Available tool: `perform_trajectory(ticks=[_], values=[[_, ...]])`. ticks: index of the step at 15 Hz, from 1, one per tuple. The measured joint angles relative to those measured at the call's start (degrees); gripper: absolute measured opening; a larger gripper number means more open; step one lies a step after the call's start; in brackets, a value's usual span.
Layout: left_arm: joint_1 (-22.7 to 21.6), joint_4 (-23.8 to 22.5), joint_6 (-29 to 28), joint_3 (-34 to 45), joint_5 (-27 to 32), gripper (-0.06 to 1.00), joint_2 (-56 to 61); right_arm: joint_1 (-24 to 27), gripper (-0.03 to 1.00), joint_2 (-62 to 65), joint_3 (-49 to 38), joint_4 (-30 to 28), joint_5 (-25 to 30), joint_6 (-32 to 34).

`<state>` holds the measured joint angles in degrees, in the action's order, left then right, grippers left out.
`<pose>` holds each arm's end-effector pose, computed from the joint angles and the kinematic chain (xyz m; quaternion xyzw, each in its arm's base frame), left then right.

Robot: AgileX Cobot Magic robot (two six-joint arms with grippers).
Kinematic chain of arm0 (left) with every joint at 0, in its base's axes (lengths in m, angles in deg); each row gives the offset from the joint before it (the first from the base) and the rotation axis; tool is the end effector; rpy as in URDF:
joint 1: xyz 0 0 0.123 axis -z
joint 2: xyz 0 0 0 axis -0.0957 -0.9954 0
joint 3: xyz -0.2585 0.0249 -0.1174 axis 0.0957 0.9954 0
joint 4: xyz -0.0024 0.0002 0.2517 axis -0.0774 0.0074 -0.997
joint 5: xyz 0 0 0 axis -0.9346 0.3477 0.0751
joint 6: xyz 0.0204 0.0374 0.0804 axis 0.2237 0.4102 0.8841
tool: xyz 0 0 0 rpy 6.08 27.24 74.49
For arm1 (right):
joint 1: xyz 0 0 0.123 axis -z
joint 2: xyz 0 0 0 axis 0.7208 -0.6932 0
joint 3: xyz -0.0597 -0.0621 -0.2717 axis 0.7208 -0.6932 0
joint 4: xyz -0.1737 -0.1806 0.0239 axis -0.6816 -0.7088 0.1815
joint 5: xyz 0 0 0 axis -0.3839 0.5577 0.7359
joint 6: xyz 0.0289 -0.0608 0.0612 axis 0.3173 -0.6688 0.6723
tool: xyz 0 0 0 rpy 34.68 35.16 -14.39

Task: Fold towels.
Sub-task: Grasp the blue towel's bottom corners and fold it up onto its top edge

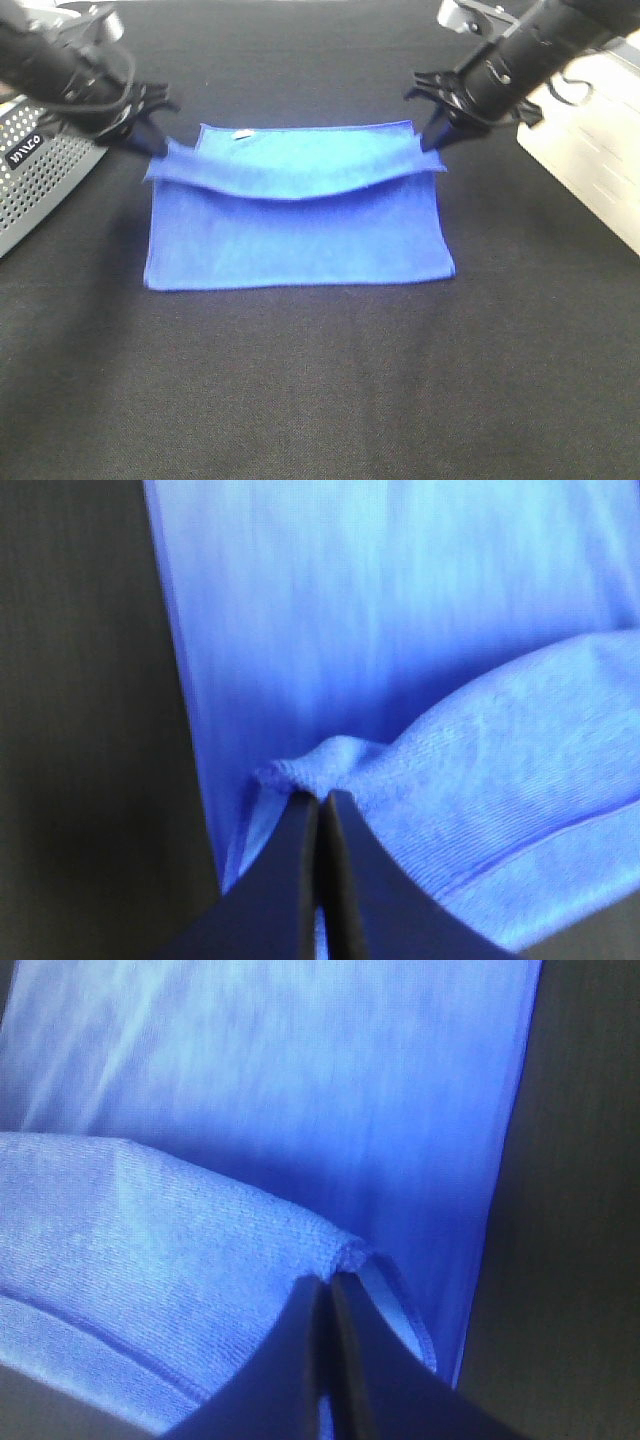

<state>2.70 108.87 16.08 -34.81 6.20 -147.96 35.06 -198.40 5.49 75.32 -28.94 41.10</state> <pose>0.4308 -0.0896 0.1919 0.0222 0.9451 -0.1911 0.2641 0.4380 0.1119 0.1996 -0.0852 0.9506 0.1742 0.2424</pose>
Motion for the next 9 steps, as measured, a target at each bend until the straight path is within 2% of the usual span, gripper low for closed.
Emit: perform_trajectory(ticks=[4, 6, 9], values=[[0.0, -0.2, 0.4, -13.1, -5.0, 0.0, -8.8, 0.2, 0.0, -10.8, 15.8, -1.9, -1.1, 0.5], [0.0, -0.2, 2.3, -18.9, -10.3, 0.0, -14.0, 0.5, 0.0, -17.1, 24.5, -3.5, -2.8, 0.5], [0.1, -0.2, 3.9, -22.3, -18.0, 0.0, -19.6, 0.6, 0.0, -22.6, 29.6, -5.6, -7.6, 0.5]])
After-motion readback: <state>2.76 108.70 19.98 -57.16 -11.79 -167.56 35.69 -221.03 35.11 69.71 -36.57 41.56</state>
